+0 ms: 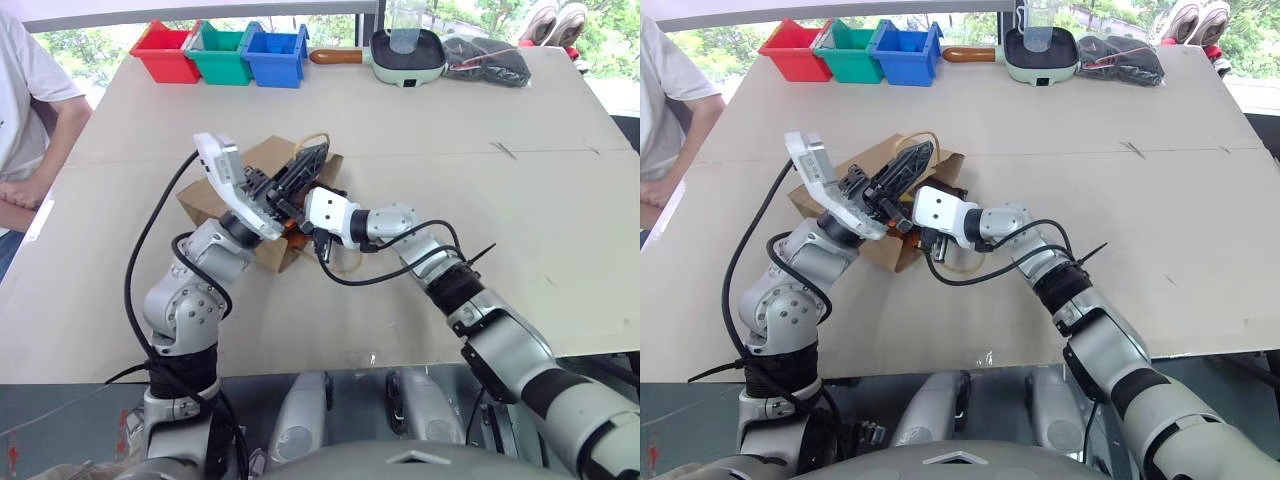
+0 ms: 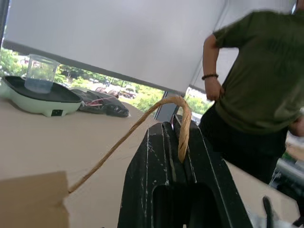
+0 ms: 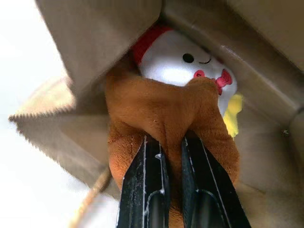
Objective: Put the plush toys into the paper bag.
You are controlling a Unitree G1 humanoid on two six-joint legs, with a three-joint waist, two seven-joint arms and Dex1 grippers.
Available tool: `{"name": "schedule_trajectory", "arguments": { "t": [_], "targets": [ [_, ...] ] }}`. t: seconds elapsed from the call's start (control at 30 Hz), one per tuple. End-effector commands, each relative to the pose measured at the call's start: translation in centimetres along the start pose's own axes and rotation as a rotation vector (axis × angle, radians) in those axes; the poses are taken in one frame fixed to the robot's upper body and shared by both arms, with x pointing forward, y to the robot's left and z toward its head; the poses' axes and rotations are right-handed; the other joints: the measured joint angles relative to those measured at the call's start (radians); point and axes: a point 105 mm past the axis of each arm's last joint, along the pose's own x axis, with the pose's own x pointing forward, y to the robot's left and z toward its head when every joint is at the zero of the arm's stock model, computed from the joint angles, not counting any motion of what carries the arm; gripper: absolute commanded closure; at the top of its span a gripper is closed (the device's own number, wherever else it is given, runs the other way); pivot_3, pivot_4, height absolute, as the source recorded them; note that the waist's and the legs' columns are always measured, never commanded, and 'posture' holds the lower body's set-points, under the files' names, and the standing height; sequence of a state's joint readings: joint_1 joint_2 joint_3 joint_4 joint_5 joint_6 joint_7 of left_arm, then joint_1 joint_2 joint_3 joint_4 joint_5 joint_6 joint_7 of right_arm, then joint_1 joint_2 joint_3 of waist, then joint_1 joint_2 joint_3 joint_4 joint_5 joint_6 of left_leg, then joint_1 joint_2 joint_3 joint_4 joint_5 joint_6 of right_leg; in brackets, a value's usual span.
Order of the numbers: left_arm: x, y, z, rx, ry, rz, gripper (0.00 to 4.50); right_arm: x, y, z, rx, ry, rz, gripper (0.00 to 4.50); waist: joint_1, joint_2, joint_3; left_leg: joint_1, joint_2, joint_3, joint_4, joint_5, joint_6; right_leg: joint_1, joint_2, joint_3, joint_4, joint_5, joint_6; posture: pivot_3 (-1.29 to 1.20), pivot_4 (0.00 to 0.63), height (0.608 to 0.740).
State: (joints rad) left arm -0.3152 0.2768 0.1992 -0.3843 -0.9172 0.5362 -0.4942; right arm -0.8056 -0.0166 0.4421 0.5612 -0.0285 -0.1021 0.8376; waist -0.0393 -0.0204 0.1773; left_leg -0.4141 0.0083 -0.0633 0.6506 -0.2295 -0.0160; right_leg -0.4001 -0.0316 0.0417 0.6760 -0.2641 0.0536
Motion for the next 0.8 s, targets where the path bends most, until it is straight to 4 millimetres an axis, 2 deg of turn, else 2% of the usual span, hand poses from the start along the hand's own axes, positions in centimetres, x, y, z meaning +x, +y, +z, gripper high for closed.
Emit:
{"name": "schedule_trajectory", "arguments": {
  "t": [0.03,0.2,0.33,0.43,0.5,0.6,0.73,0.8],
  "targets": [
    [-0.3,-0.7,1.6,-0.069,-0.084,-0.002,4.5,-0.6,-0.3,3.1,-0.018,-0.14,-0.001,4.45,0.0,0.0,0.0,0.0,0.0,0.0,0.0,0.0,0.0,0.0,0.0,0.0,0.0,0.0,0.0,0.0,0.15,0.74],
    [-0.7,-1.7,1.7,-0.206,-0.084,-0.044,4.5,-3.7,-1.2,2.6,-0.011,-0.066,-0.001,4.45,0.005,0.0,0.0,0.0,0.0,-0.002,0.001,0.0,0.0,0.0,0.0,0.0,0.001,0.0,0.0,0.0,0.15,0.74],
    [-0.8,-2.2,1.6,-0.238,-0.074,-0.065,4.5,-4.2,-0.6,2.6,0.037,-0.051,0.054,4.45,0.005,0.0,0.0,0.0,-0.001,-0.001,0.001,0.0,0.0,0.0,0.0,0.0,0.001,0.0,0.0,0.0,0.15,0.74],
    [-0.6,-2.4,1.3,-0.25,-0.064,-0.082,4.5,-2.8,0.3,1.8,0.01,-0.019,0.101,4.45,-0.004,0.0,0.0,0.001,0.0,0.001,0.0,0.0,0.0,0.0,0.001,0.0,0.001,0.0,0.0,0.0,0.15,0.74],
    [-0.5,-2.5,1.0,-0.254,-0.053,-0.091,4.5,-1.0,1.1,1.5,0.016,-0.03,0.126,4.45,-0.004,0.0,0.0,0.001,0.001,0.002,0.0,0.0,0.0,0.0,0.002,0.0,0.001,0.0,0.0,0.0,0.15,0.74],
    [-0.5,-2.6,0.6,-0.253,-0.04,-0.092,4.5,0.6,1.0,0.7,-0.007,-0.014,0.114,4.45,-0.003,0.0,0.0,0.001,0.001,0.003,0.0,0.0,0.0,0.0,0.002,0.001,0.001,0.0,0.0,0.0,0.15,0.74],
    [-1.0,-2.2,0.5,-0.246,-0.042,-0.071,4.5,0.0,1.1,0.4,0.028,-0.036,0.145,3.06,0.009,0.0,0.0,0.0,-0.001,0.002,0.0,0.0,0.0,0.001,0.001,0.0,0.0,0.0,0.0,0.0,0.15,0.74],
    [-1.5,-1.6,0.9,-0.236,-0.057,-0.045,4.5,-1.1,0.9,0.6,0.009,-0.044,0.145,2.01,0.011,0.0,0.0,0.0,-0.001,0.002,0.001,0.0,0.0,0.001,0.0,0.0,-0.002,0.0,0.0,0.0,0.15,0.74]
  ]
}}
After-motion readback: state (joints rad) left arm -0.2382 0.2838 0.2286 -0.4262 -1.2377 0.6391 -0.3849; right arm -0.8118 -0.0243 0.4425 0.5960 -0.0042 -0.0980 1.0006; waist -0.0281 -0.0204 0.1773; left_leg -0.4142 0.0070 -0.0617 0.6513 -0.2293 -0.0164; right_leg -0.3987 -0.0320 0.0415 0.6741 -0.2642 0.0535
